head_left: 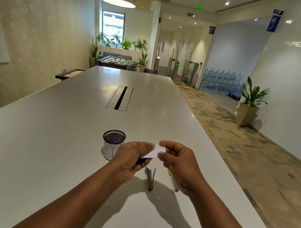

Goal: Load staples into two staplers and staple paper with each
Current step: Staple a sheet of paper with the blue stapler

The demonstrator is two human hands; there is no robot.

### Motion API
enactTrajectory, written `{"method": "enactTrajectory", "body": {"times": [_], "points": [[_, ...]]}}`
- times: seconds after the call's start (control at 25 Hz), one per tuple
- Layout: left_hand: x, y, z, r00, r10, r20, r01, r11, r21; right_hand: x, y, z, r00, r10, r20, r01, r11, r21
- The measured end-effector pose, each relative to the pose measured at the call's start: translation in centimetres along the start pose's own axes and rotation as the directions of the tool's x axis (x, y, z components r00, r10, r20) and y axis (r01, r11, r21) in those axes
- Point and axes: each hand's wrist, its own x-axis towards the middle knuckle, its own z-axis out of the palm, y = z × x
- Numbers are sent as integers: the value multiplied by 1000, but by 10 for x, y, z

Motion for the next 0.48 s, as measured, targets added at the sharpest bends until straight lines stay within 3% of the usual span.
{"method": "enactTrajectory", "body": {"times": [0.24, 0.48], "points": [[1, 1, -11, 988, 34, 149, -42, 998, 54, 5, 3, 1, 999, 25, -47, -25, 1000, 8], [12, -14, -30, 979, 105, 175, -115, 992, 49, 13, 13, -2, 996, 81, -46, -84, 995, -61]]}}
